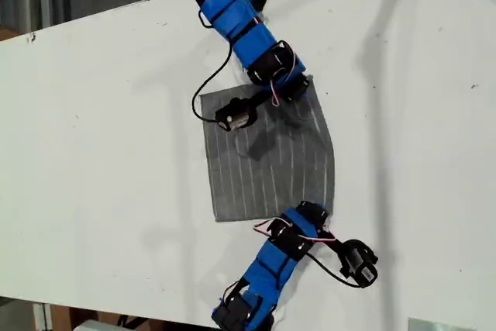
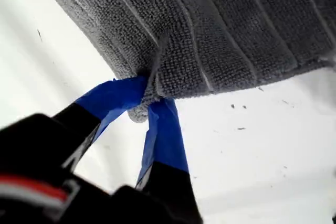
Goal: Grasp corners of a square towel and fold twice.
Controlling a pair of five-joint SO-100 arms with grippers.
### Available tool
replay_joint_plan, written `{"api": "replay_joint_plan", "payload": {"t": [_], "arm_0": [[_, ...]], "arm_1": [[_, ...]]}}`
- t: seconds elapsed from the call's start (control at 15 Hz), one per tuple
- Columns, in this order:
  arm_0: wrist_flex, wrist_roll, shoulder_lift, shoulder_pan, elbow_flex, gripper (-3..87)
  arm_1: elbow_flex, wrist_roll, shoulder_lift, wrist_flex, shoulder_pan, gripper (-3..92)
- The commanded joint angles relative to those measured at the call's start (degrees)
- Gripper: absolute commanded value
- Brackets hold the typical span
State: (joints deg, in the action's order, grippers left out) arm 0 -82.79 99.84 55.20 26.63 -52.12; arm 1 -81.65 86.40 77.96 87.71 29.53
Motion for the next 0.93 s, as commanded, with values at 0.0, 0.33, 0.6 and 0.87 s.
{"api": "replay_joint_plan", "payload": {"t": [0.0,0.33,0.6,0.87], "arm_0": [[-5.4,-1.8,9.2,-2.6,3.4,-0.3],[-11.4,-10.5,19.6,-9.4,2.8,-0.3],[-13.2,-19.2,27.0,-19.8,-1.1,-0.3],[-12.2,-24.3,35.7,-30.7,-13.5,-0.3]], "arm_1": [[4.2,1.3,7.6,4.9,-0.9,-0.1],[1.4,-2.2,17.1,9.0,-10.7,-0.1],[-1.6,-8.9,23.4,9.2,-22.1,-0.1],[-8.3,-13.6,28.3,6.8,-33.6,-0.1]]}}
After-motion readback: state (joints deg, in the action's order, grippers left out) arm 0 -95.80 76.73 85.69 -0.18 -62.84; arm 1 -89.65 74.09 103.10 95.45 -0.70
